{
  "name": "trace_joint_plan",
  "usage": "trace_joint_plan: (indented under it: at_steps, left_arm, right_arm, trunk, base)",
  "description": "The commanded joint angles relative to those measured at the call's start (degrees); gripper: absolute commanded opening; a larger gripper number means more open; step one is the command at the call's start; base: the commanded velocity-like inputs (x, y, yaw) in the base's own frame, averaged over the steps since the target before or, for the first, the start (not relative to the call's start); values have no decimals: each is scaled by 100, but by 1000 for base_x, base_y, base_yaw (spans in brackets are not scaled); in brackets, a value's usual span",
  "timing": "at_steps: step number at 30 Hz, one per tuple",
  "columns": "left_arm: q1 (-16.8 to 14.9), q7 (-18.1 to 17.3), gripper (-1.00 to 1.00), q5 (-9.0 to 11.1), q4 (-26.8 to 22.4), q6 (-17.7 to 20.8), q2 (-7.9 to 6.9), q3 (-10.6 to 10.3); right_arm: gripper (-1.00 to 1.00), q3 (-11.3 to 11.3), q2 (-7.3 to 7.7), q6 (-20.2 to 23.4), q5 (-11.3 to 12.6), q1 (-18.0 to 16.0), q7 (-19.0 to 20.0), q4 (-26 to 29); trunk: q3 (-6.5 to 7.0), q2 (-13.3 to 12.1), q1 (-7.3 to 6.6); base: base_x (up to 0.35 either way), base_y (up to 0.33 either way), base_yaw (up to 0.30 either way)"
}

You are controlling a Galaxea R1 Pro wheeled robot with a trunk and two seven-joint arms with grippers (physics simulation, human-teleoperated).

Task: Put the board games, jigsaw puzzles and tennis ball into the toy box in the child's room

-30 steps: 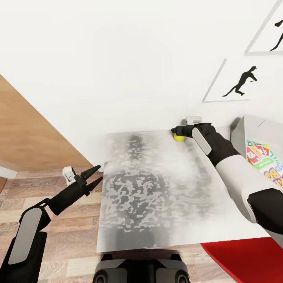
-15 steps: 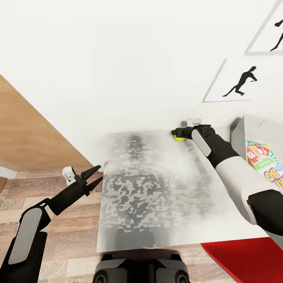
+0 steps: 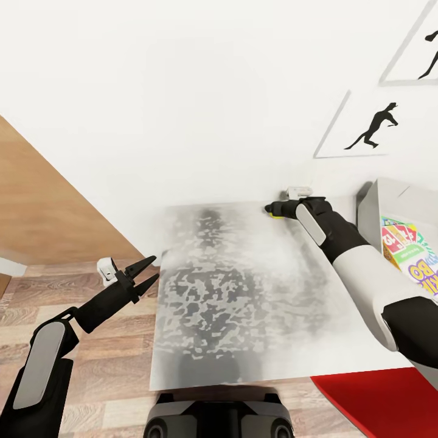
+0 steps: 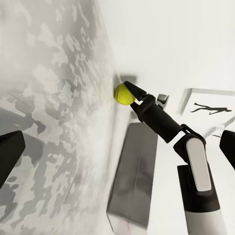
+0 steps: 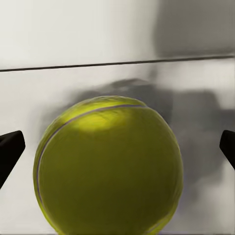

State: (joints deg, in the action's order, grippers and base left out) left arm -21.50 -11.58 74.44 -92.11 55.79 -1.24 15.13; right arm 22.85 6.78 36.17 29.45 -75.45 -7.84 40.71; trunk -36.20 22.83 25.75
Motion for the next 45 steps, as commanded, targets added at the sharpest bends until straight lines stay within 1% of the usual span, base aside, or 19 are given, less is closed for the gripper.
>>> trace_joint_plan:
  at_steps: [1,16,23,24,45]
  left_arm:
    - [-4,-46,100,-44,0,25,1,8]
    - [-4,-46,100,-44,0,26,1,8]
    - [-4,-46,100,-44,0,27,1,8]
    - [-4,-46,100,-44,0,27,1,8]
    - [-4,-46,100,-44,0,27,3,8]
  right_arm:
    - [100,36,8,13,60,-5,-53,8]
    - [100,36,2,13,61,33,-51,10]
    - [100,36,-34,13,59,37,-53,12]
    - [-100,36,-40,13,58,37,-56,11]
    - [-100,27,-49,13,35,30,-94,57]
  trunk:
    - [-7,9,3]
    - [-7,9,3]
    - [-7,9,3]
    - [-7,9,3]
    - [-7,9,3]
  base:
    - [0,0,0]
    - [0,0,0]
    - [0,0,0]
    - [0,0,0]
    - [0,0,0]
